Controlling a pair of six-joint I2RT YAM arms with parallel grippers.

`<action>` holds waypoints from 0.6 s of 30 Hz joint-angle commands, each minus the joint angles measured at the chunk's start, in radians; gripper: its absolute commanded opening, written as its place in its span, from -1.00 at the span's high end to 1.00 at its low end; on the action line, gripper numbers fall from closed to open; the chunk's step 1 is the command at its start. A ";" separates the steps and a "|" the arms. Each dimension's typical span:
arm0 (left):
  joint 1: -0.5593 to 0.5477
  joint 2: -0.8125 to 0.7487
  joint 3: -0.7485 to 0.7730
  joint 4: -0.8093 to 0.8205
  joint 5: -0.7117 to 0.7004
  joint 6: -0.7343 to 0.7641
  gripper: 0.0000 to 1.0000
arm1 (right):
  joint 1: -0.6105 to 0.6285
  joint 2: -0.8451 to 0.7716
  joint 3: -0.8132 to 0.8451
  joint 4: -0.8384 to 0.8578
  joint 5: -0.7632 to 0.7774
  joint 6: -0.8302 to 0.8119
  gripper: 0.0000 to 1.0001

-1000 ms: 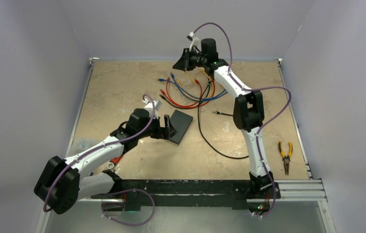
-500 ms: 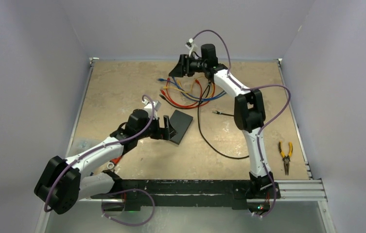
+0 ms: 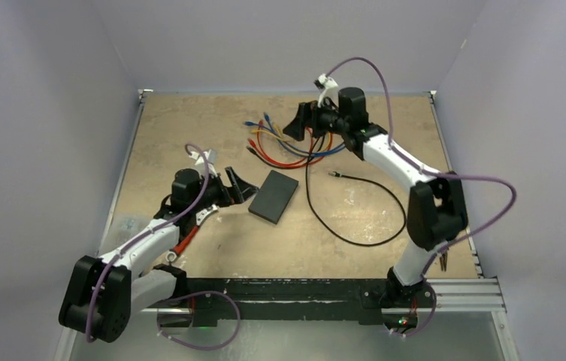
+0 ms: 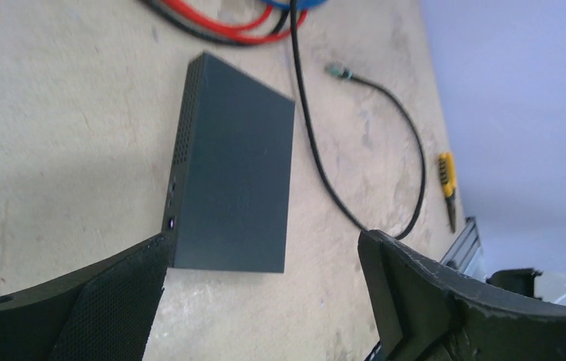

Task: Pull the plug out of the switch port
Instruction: Reset both arms

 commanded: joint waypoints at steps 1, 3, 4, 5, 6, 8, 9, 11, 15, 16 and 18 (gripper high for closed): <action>0.096 -0.075 -0.030 0.184 0.097 -0.073 -0.93 | -0.002 -0.219 -0.227 0.114 0.224 -0.053 -0.97; 0.137 -0.106 -0.044 0.209 0.096 -0.083 -0.93 | -0.003 -0.309 -0.333 0.144 0.294 -0.050 -0.97; 0.150 -0.127 -0.047 0.209 0.083 -0.079 -0.93 | -0.003 -0.352 -0.386 0.165 0.324 -0.047 -0.97; 0.158 -0.149 -0.045 0.199 0.060 -0.065 -0.93 | -0.003 -0.391 -0.451 0.180 0.360 -0.043 -0.97; 0.161 -0.172 -0.039 0.174 0.023 -0.033 -0.93 | -0.003 -0.443 -0.501 0.195 0.393 -0.033 -0.97; 0.163 -0.218 -0.020 0.103 -0.071 0.028 -0.93 | -0.003 -0.513 -0.594 0.221 0.472 -0.006 -0.97; 0.162 -0.246 -0.010 0.070 -0.126 0.057 -0.93 | -0.003 -0.541 -0.638 0.230 0.506 0.006 -0.97; 0.163 -0.275 0.004 0.019 -0.242 0.111 -0.93 | -0.003 -0.588 -0.717 0.250 0.577 0.031 -0.97; 0.163 -0.298 -0.005 0.003 -0.479 0.173 -0.93 | -0.003 -0.673 -0.854 0.308 0.717 0.077 -0.97; 0.163 -0.298 -0.012 0.008 -0.543 0.179 -0.92 | -0.003 -0.693 -0.887 0.331 0.752 0.088 -0.97; 0.163 -0.292 -0.025 0.020 -0.640 0.215 -0.91 | -0.003 -0.729 -0.933 0.370 0.864 0.093 -0.97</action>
